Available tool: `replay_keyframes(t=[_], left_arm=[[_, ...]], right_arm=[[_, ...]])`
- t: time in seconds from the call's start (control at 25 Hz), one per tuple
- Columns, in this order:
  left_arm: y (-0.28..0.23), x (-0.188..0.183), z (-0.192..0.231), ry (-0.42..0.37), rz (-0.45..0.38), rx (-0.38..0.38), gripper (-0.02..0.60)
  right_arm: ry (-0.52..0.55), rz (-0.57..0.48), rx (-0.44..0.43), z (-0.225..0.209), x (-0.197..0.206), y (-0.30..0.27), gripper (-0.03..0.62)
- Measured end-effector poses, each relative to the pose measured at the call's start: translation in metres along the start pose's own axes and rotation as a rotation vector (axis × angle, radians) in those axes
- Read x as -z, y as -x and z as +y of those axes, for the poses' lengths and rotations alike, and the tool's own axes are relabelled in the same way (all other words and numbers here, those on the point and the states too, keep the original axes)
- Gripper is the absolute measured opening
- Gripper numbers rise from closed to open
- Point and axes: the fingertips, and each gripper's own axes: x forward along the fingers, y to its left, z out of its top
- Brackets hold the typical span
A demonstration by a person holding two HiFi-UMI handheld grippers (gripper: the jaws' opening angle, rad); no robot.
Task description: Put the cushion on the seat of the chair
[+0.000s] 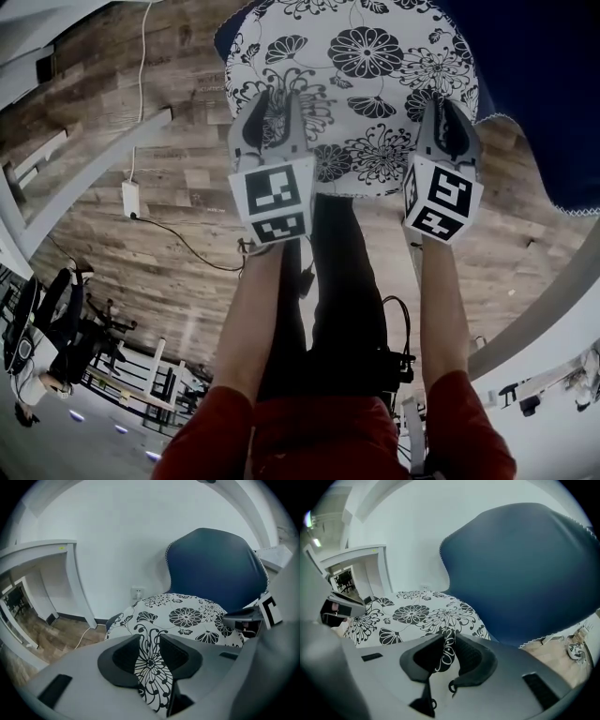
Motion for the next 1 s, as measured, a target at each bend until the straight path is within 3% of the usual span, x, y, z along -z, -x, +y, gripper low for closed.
replay_keyframes(t=[0.12, 0.52, 1.0], left_arm=[[0.006, -0.004, -0.001, -0.003, -0.013, -0.001, 0.127], [0.035, -0.033, 0.002, -0.003, -0.08, 0.009, 0.13], [0.118, -0.117, -0.001, -0.026, -0.225, 0.095, 0.129]], right_arm=[[-0.006, -0.018, 0.02, -0.003, -0.006, 0.006, 0.108], [-0.003, -0.075, 0.041, 0.001, -0.039, 0.036, 0.117], [-0.011, -0.197, 0.067, 0.017, -0.128, 0.117, 0.117]])
